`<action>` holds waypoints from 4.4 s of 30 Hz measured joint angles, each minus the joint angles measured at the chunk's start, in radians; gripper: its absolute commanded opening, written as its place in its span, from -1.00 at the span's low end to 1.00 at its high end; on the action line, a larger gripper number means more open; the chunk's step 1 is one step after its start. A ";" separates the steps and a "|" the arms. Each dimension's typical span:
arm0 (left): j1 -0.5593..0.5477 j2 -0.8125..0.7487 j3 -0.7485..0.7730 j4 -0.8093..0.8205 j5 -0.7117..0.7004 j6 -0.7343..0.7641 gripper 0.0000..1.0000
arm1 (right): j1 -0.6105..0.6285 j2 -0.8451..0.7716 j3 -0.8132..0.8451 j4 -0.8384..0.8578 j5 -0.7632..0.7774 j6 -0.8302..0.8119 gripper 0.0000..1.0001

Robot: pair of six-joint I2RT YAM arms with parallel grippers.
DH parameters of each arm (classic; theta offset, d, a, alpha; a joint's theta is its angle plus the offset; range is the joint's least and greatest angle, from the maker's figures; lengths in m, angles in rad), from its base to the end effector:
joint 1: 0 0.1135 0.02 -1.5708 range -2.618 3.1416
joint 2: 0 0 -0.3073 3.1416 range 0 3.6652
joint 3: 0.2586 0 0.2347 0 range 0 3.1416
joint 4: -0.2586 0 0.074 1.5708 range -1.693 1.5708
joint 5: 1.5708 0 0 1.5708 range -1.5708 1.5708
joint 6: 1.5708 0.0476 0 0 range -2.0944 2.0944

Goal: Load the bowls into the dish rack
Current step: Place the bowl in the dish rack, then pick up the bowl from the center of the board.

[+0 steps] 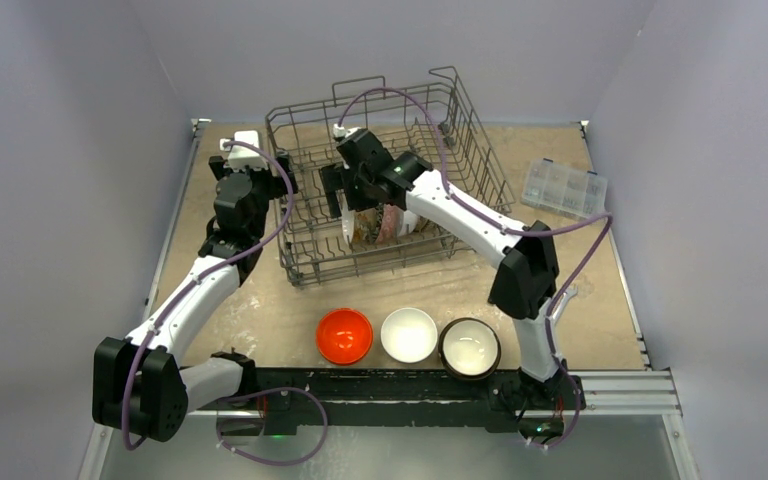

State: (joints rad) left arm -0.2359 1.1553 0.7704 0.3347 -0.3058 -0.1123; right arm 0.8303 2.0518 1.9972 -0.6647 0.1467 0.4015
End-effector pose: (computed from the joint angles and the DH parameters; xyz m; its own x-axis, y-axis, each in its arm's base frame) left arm 0.2445 -0.0440 0.3591 -0.0407 -0.1001 -0.9941 -0.0745 0.9925 -0.0969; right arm 0.3311 0.3519 0.3537 -0.6655 -0.1551 -0.7301 -0.4301 0.8791 0.2053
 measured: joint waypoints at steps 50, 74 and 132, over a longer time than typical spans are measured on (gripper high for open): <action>-0.198 -0.321 0.084 -0.480 0.731 -0.450 0.98 | -0.540 -0.711 -0.729 0.385 -0.726 0.002 0.97; -0.950 -0.084 -0.159 -0.320 0.658 0.301 0.77 | -0.570 -0.715 -0.791 0.396 -0.771 0.001 0.98; -1.049 -0.035 0.000 -0.320 0.360 0.464 -1.00 | -0.575 -0.817 -0.793 0.378 -0.793 0.043 0.97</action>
State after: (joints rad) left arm -1.2854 1.1206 0.7704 0.0151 0.0544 0.3515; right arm 0.2558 1.2350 1.2037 -0.2863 -0.6464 0.4450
